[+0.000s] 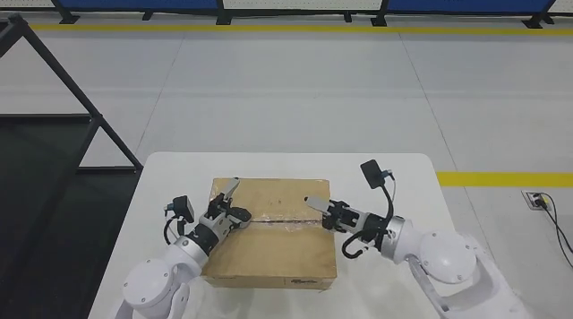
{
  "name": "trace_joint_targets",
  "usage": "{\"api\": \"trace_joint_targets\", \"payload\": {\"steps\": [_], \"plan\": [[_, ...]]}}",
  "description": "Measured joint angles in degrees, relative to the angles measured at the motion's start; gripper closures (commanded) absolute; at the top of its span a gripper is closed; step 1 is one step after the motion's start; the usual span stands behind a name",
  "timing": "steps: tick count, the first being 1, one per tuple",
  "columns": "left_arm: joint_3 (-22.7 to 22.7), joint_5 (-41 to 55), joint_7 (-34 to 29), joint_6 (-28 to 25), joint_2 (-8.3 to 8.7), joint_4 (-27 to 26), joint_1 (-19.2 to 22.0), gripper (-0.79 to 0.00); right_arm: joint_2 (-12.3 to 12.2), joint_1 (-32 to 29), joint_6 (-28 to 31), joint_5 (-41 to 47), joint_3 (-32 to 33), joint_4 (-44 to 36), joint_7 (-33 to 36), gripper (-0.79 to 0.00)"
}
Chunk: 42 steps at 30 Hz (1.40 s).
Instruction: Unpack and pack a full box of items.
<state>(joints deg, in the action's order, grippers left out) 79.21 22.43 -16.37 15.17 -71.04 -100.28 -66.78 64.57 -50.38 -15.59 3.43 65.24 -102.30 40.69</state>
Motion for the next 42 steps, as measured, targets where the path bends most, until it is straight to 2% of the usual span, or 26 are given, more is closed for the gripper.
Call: {"api": "trace_joint_targets", "payload": {"steps": [3, 11, 14, 20, 24, 27, 42], "plan": [[0.05, 0.3, 0.06, 0.03, -0.03, 0.29, 0.07, -0.785, 0.53, 2.25, -0.9, 0.25, -2.33, 2.04, -0.29, 0.0], [-0.31, 0.75, 0.1, 0.14, -0.15, 0.99, 0.69, -0.785, 0.51, 1.93, -0.87, 0.11, -2.25, 2.02, -0.53, 0.0], [-0.39, 0.71, -0.07, 0.24, -0.16, 1.11, 0.83, -0.785, 0.85, 2.1, -1.44, -0.15, -4.28, 2.81, 0.03, 0.0], [-0.62, 0.6, -0.28, 0.4, -0.19, 1.29, 1.07, -0.785, 3.86, 11.38, -8.26, -0.53, -14.33, 10.03, 0.32, 0.0], [-0.61, 0.72, -0.35, 0.45, -0.21, 1.59, 1.14, -0.785, 6.42, 17.4, -9.65, 1.76, -19.78, 15.98, -0.52, 0.0], [0.1, 0.92, -0.63, 0.37, -0.14, 2.23, 1.31, -0.785, 7.51, 19.76, -9.39, 2.73, -21.53, 18.79, -0.17, 0.0], [1.2, 1.28, -1.58, 0.0, 0.03, 2.13, 0.98, -0.785, 9.18, 21.25, -13.93, -0.8, -23.96, 22.39, -0.3, 0.0]]}}
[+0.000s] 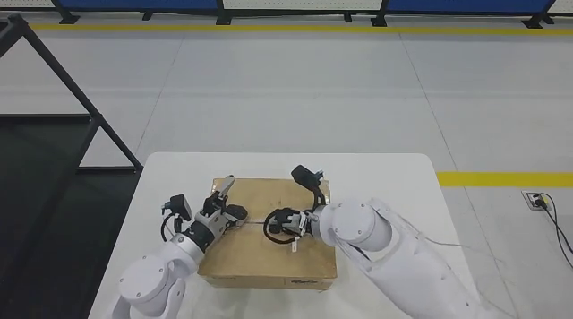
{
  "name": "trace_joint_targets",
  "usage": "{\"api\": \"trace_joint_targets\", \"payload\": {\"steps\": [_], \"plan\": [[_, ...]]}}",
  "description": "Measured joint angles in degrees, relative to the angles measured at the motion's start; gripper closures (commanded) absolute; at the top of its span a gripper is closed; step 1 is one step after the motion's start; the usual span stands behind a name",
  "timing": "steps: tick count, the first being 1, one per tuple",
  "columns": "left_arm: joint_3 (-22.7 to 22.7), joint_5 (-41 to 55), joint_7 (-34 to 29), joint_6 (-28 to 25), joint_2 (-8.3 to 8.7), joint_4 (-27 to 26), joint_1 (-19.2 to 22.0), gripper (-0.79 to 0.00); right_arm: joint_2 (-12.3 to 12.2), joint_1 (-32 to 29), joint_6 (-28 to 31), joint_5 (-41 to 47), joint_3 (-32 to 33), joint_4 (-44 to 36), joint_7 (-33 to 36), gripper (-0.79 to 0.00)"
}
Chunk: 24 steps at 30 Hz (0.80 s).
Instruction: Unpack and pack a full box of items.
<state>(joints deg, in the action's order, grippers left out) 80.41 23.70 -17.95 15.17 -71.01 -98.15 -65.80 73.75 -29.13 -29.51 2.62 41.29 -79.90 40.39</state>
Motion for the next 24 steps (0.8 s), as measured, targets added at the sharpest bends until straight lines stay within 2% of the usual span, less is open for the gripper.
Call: {"api": "trace_joint_targets", "payload": {"steps": [11, 24], "plan": [[-0.51, 0.23, 0.94, -0.08, -0.11, -1.08, -0.78, -0.785, -0.61, -2.97, -2.92, -1.86, 3.19, -2.93, -1.23, 0.0], [-0.1, 0.29, 0.98, -0.58, -0.06, -1.87, -1.79, -0.785, -2.96, -8.94, -6.92, -5.49, 9.83, -8.13, 0.51, 0.0]]}}
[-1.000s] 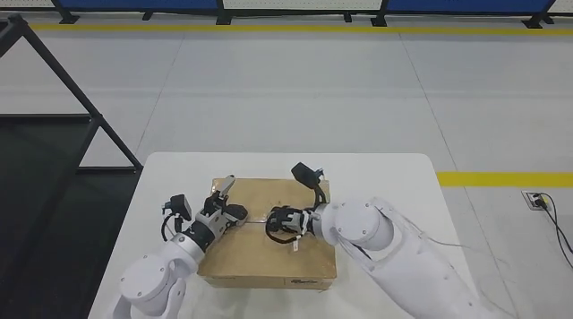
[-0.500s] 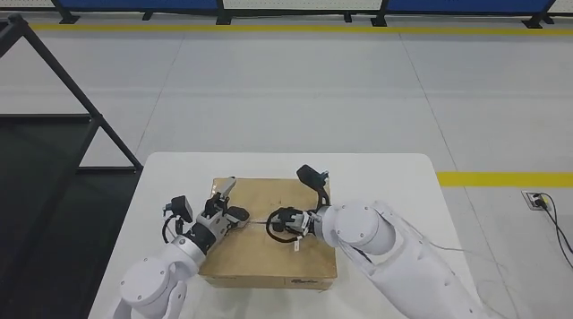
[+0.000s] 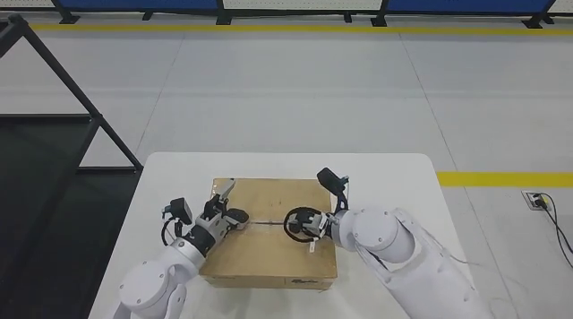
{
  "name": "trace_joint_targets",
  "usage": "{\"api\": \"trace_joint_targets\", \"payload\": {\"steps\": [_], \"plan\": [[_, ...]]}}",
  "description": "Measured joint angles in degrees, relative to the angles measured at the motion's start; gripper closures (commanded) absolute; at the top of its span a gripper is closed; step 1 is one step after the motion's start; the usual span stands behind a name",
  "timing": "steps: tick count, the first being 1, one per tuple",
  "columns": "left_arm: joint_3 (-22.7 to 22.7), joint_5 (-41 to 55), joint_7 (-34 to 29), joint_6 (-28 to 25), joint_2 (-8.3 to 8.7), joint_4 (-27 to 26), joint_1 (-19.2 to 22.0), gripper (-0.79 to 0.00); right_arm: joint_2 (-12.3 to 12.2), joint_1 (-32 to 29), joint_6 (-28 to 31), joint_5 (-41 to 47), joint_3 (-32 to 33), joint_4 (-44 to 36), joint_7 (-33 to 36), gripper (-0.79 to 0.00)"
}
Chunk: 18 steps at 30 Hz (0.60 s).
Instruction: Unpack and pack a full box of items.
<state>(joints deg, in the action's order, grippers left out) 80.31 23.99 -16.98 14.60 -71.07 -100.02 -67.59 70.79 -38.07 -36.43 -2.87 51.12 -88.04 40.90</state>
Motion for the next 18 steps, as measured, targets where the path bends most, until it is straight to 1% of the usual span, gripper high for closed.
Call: {"api": "trace_joint_targets", "payload": {"steps": [8, 18], "plan": [[0.05, -0.37, -0.19, -0.16, 0.05, -0.52, -0.57, -0.785, -1.82, -5.17, -4.21, -3.55, 5.39, -4.83, -0.91, 0.0], [0.35, -0.63, -0.57, -0.27, 0.14, -0.8, -1.27, -0.785, -3.22, -10.12, -4.84, -4.66, 10.62, -10.3, -0.89, 0.0]]}}
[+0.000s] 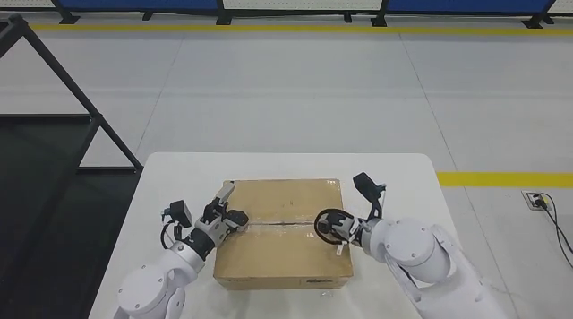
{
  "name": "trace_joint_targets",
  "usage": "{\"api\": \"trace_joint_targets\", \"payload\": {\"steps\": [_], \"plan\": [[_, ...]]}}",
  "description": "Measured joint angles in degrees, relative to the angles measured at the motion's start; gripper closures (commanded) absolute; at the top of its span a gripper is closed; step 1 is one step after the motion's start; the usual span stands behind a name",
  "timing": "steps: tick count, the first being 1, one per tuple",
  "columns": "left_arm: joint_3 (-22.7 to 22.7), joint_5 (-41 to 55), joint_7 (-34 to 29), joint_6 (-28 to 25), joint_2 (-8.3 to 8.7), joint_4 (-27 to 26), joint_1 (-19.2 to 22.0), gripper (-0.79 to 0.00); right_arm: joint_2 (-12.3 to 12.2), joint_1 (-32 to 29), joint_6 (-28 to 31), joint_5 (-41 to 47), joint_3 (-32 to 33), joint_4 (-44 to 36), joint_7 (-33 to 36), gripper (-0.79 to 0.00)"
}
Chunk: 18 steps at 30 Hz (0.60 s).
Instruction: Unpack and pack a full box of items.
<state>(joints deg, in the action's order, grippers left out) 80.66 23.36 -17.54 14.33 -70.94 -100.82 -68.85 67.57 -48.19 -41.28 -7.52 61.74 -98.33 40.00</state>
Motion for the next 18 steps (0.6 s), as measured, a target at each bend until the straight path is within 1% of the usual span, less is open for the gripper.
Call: {"api": "trace_joint_targets", "payload": {"steps": [8, 18], "plan": [[0.67, 0.01, -0.25, -0.2, 0.11, -0.65, -0.85, -0.785, -0.67, -2.13, -1.86, -0.81, 3.0, -2.03, -0.64, 0.0], [1.18, -0.23, -0.53, -0.45, 0.24, -1.55, -2.0, -0.785, -1.42, -5.85, -2.31, -0.08, 7.34, -4.31, -2.18, 0.0]]}}
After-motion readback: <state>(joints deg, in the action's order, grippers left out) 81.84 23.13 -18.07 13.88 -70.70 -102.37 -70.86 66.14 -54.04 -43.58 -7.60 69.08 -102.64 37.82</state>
